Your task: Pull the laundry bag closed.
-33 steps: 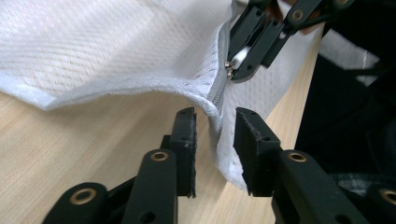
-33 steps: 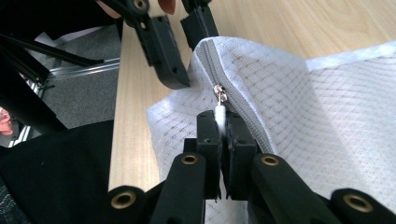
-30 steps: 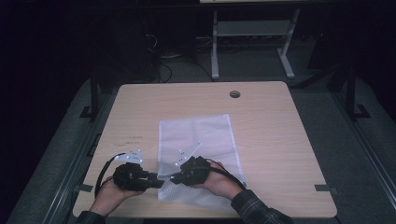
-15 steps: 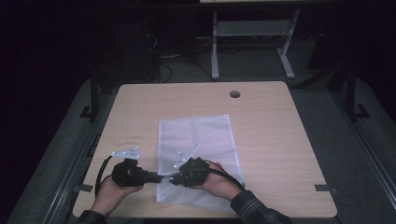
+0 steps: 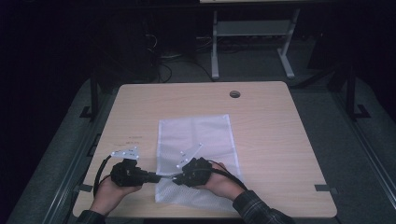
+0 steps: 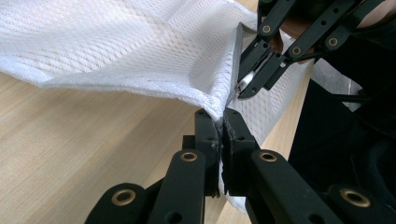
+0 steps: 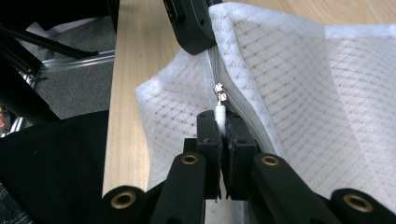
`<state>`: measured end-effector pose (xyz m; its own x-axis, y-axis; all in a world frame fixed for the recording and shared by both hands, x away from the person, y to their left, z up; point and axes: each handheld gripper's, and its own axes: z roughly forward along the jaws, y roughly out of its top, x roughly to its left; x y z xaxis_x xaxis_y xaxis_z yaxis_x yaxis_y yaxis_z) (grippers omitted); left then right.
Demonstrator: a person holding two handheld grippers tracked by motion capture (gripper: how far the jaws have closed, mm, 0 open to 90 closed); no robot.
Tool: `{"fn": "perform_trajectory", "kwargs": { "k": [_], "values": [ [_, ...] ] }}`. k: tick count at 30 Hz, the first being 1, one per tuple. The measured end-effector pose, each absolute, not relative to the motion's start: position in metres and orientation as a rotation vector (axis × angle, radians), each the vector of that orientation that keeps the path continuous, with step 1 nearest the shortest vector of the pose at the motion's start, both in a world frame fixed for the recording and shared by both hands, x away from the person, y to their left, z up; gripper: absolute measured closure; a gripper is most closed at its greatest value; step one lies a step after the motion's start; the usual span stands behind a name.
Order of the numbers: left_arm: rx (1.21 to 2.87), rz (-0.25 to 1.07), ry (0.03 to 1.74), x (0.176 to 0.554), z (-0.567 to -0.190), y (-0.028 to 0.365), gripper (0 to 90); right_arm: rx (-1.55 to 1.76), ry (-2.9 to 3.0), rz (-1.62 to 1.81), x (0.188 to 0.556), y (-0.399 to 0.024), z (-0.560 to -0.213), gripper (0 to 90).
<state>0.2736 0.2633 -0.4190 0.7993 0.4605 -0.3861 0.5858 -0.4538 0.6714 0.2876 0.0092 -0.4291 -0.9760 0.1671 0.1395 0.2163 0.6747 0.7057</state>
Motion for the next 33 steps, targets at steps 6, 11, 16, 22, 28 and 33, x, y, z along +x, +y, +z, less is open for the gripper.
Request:
{"fn": "perform_trajectory", "kwargs": {
  "k": [6, 11, 16, 22, 28, 33],
  "values": [
    [2.132, -0.170, 0.783, 0.273, -0.418, 0.265, 86.3, -0.326, -2.823, -1.195, 0.288, 0.005, -0.429, 86.0],
    [2.130, -0.166, 0.785, 0.274, -0.418, 0.266, 86.3, -0.335, -2.822, -1.193, 0.288, 0.002, -0.428, 86.0],
    [2.134, -0.165, 0.785, 0.274, -0.418, 0.267, 86.3, -0.334, -2.828, -1.188, 0.288, -0.002, -0.429, 86.0],
    [2.135, -0.159, 0.781, 0.273, -0.418, 0.267, 86.3, -0.342, -2.819, -1.194, 0.287, -0.005, -0.428, 86.0],
    [2.132, -0.162, 0.795, 0.273, -0.418, 0.268, 86.4, -0.348, -2.818, -1.193, 0.287, -0.008, -0.428, 86.0],
    [2.135, -0.164, 0.793, 0.273, -0.418, 0.268, 86.3, -0.352, -2.816, -1.194, 0.287, -0.011, -0.428, 86.0]
  ]
}}
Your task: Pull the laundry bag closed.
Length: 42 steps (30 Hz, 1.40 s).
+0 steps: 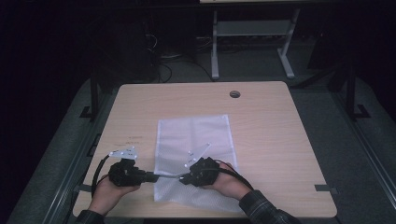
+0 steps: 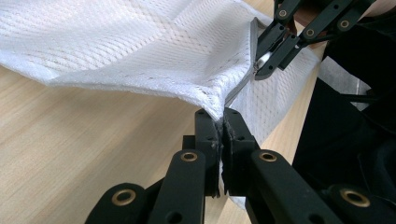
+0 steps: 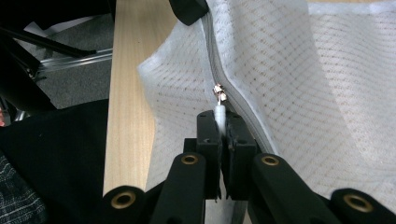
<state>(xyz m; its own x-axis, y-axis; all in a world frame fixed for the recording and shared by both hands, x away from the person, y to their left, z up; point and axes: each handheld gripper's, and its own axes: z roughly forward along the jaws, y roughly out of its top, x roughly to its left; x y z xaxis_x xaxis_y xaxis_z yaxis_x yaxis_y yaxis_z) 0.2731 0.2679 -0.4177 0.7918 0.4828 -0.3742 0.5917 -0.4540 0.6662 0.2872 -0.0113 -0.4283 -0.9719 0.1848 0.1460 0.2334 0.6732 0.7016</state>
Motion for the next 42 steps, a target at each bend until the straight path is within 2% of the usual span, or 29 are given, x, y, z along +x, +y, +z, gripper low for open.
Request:
{"fn": "perform_trajectory", "kwargs": {
  "k": [42],
  "values": [
    [2.138, -0.176, 0.807, 0.274, -0.420, 0.270, 86.4, -0.382, -2.825, -1.180, 0.283, -0.032, -0.429, 86.0]
  ]
}}
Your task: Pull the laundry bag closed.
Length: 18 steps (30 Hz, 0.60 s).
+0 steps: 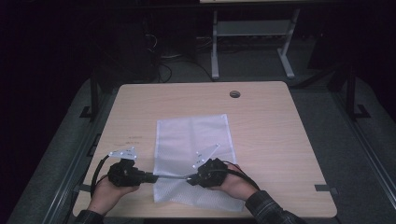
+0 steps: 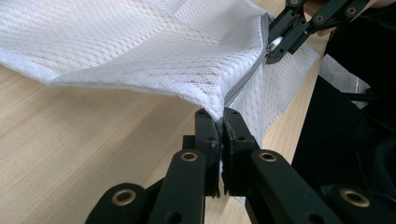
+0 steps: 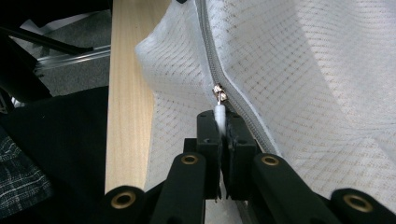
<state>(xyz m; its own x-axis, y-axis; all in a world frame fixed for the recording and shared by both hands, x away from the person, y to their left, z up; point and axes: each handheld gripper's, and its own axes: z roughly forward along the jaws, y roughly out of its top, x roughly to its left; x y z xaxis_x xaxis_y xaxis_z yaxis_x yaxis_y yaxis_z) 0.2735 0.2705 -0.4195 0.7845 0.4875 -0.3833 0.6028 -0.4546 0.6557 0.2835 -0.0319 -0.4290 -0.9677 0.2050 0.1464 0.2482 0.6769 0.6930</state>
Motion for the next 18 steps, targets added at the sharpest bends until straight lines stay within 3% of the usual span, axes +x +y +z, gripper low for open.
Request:
{"fn": "perform_trajectory", "kwargs": {
  "k": [18],
  "values": [
    [2.118, -0.189, 0.819, 0.2731, -0.4204, 0.2693, 86.2, -0.424, -2.825, -1.173, 0.2862, -0.0419, -0.4322, 86.0]
  ]
}}
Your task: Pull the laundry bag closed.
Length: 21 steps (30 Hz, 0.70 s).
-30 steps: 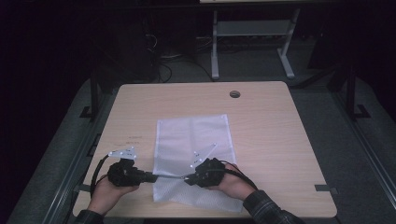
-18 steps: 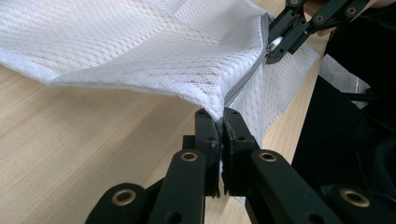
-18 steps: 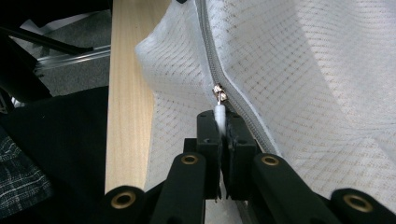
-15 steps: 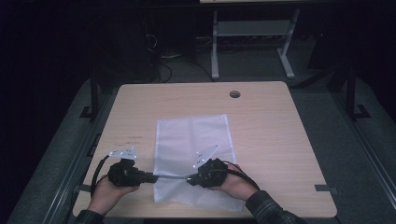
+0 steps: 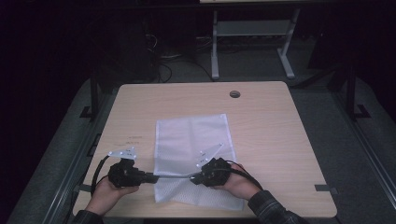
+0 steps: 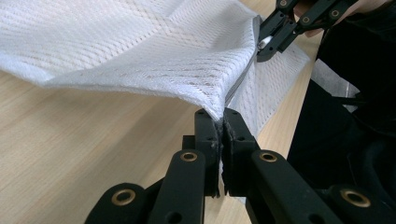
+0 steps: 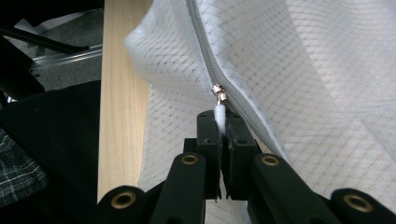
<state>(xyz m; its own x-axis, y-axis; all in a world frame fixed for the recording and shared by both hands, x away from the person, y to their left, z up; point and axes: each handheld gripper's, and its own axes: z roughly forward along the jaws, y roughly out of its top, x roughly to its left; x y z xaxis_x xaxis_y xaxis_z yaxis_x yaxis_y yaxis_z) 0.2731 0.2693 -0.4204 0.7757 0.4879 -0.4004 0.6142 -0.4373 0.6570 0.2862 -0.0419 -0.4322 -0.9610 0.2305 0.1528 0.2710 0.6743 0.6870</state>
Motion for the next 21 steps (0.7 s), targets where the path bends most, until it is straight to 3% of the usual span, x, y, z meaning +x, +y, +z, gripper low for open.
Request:
{"fn": "perform_trajectory", "kwargs": {
  "k": [21],
  "values": [
    [2.146, -0.152, 0.845, 0.272, -0.421, 0.273, 86.4, -0.450, -2.846, -1.158, 0.283, -0.059, -0.433, 86.0]
  ]
}}
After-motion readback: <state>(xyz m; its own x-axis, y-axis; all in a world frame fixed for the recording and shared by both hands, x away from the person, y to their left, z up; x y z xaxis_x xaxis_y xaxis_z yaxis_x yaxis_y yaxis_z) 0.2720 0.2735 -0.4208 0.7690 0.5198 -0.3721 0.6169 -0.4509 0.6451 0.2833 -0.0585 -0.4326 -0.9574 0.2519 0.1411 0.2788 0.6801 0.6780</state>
